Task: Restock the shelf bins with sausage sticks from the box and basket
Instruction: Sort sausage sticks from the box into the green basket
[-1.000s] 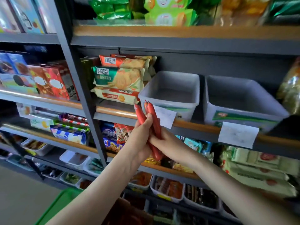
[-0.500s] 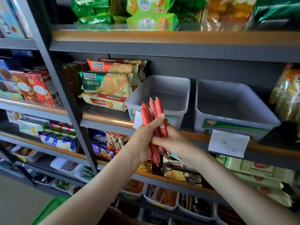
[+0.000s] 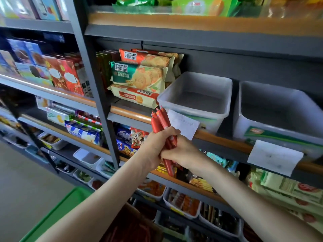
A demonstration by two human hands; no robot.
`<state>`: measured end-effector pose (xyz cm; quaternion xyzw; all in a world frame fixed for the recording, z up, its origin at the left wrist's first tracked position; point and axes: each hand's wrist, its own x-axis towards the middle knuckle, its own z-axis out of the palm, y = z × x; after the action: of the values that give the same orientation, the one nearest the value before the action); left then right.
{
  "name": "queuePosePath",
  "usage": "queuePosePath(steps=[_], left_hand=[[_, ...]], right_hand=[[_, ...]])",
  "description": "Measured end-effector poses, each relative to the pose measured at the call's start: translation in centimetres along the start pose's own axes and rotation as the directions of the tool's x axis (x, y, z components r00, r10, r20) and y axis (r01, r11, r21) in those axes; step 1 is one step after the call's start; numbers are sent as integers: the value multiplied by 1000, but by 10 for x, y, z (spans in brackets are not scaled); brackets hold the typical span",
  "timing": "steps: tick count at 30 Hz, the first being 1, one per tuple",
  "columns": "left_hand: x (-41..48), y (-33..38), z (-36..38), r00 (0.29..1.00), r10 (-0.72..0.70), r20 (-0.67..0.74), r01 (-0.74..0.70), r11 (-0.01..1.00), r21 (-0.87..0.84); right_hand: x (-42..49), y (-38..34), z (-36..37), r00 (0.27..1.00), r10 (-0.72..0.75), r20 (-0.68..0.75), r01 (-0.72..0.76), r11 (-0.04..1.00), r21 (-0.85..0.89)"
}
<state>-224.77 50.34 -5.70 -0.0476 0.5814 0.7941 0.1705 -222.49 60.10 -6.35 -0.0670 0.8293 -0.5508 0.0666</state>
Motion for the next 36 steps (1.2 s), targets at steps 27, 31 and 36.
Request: queuePosePath(steps=[27, 31, 36], left_hand=[[-82, -262, -405, 468, -429, -773, 203, 903, -378], [-82, -323, -417, 378, -433, -818, 298, 894, -336], [-74, -360, -411, 333, -274, -902, 399, 908, -129]], right_hand=[[178, 218, 403, 604, 235, 761, 373, 761, -531], [194, 281, 459, 480, 185, 858, 632, 605, -484], [204, 317, 484, 443, 262, 857, 736, 440, -515]])
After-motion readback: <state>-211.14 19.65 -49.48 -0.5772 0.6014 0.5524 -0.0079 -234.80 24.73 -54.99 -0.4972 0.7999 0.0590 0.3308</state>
